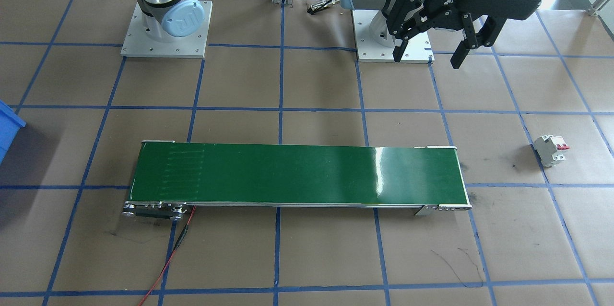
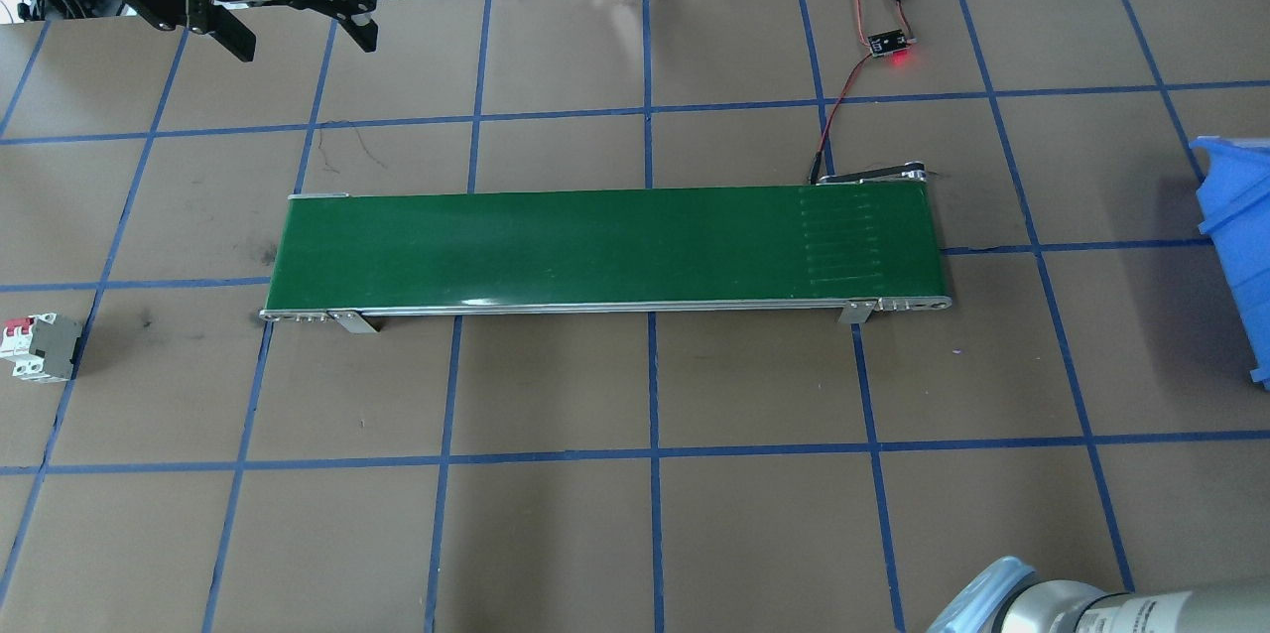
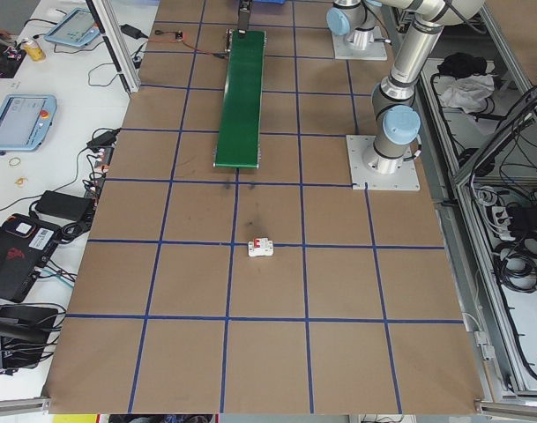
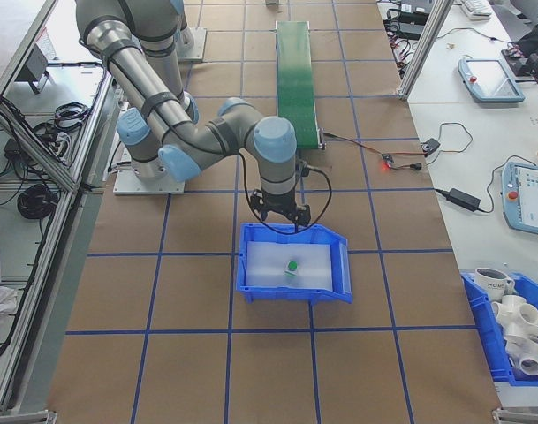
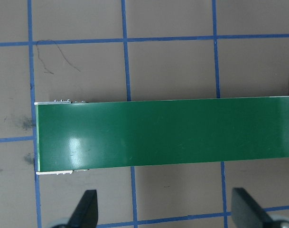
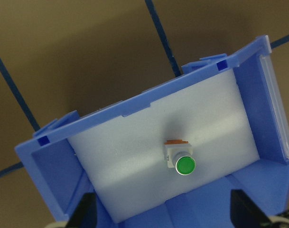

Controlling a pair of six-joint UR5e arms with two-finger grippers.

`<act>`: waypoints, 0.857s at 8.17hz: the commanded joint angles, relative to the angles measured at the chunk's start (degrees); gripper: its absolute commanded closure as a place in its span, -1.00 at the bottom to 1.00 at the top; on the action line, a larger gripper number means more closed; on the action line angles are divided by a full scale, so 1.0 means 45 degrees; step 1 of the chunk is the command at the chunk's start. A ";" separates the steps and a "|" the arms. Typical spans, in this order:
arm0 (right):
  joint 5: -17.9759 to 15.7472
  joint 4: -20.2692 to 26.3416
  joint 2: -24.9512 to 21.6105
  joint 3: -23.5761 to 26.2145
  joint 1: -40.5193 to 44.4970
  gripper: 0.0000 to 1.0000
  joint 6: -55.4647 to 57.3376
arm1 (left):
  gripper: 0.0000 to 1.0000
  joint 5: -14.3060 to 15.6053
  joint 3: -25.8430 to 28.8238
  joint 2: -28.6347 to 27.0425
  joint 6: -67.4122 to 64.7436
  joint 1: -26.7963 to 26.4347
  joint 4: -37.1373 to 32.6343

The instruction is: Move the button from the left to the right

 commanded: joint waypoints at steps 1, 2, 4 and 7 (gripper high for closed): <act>-0.0227 0.1995 -0.2303 -0.0058 0.2040 -1.00 0.3893 | -1.00 0.0026 -0.0066 0.0072 -0.0167 0.0011 -0.0315; -0.0209 0.2077 -0.2385 -0.0078 0.3074 -1.00 0.5705 | -1.00 0.0085 -0.0066 0.0092 -0.0787 0.0011 -0.0395; -0.0247 0.2116 -0.2561 -0.0234 0.5688 -1.00 0.9686 | -1.00 0.1153 -0.0143 0.0073 -0.0736 0.0049 -0.0377; -0.0248 0.3479 -0.2736 -0.0486 0.8974 -1.00 1.6032 | -1.00 0.1355 -0.0144 0.0053 -0.0735 0.0050 -0.0357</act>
